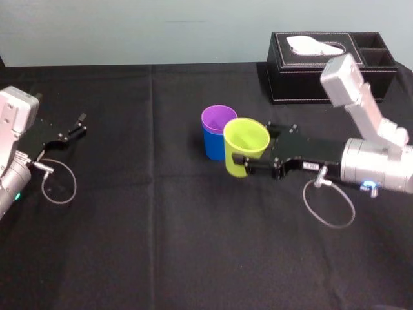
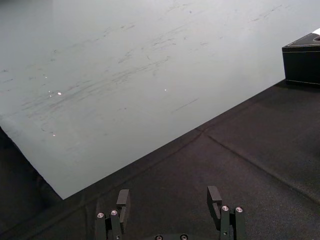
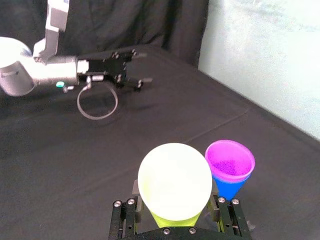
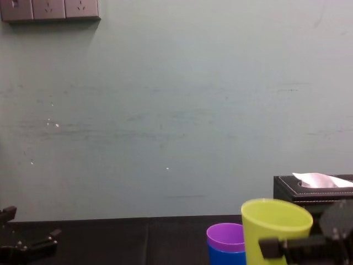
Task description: Stack the three plastic cups sequentially using one hand.
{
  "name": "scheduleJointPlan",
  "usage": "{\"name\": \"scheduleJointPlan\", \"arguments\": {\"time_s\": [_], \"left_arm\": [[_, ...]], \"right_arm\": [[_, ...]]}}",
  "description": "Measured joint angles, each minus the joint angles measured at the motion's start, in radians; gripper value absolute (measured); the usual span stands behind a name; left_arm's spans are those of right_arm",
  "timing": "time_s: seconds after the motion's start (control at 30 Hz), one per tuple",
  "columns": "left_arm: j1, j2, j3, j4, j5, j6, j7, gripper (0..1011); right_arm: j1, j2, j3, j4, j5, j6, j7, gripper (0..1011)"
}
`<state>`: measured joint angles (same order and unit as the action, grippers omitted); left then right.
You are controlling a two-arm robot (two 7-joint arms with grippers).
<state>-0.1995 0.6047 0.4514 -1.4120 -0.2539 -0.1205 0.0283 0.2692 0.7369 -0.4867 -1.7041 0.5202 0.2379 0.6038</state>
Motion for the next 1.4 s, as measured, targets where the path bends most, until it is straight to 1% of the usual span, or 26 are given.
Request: {"name": "scheduleJointPlan", "arguments": {"time_s": [0.13,0.2,0.23,0.33,0.4,0.6,0.67,0.87,1.1,1.4], "left_arm": [[0.0,0.0,0.0,0.0,0.0,0.0,0.0,1010],[0.0,0.0,0.0,0.0,0.0,0.0,0.0,1010],[0.0,0.0,0.0,0.0,0.0,0.0,0.0,1010],[0.0,0.0,0.0,0.0,0.0,0.0,0.0,1010],[0.0,0.0,0.0,0.0,0.0,0.0,0.0,1010],[0.0,0.0,0.0,0.0,0.0,0.0,0.0,1010],[0.0,0.0,0.0,0.0,0.0,0.0,0.0,1010],[0.0,0.0,0.0,0.0,0.0,0.0,0.0,1010],[0.0,0.0,0.0,0.0,0.0,0.0,0.0,1010],[0.0,0.0,0.0,0.0,0.0,0.0,0.0,1010]], "right_arm": [[0.016,0.003,0.019,-0.026,0.015,0.021,-0.024,738],[0.02,0.003,0.02,-0.029,0.016,0.024,-0.028,738],[0.033,0.001,0.022,-0.033,0.019,0.035,-0.037,738],[0.05,-0.005,0.022,-0.034,0.02,0.046,-0.044,738],[0.069,-0.015,0.02,-0.026,0.022,0.058,-0.05,738],[0.113,-0.049,0.008,0.011,0.029,0.08,-0.067,738],[0.14,-0.067,-0.006,0.036,0.027,0.089,-0.07,738],[0.186,-0.1,-0.032,0.094,0.012,0.101,-0.073,738],[0.22,-0.132,-0.053,0.151,-0.002,0.101,-0.074,738],[0.243,-0.155,-0.068,0.183,-0.015,0.102,-0.074,738]]}}
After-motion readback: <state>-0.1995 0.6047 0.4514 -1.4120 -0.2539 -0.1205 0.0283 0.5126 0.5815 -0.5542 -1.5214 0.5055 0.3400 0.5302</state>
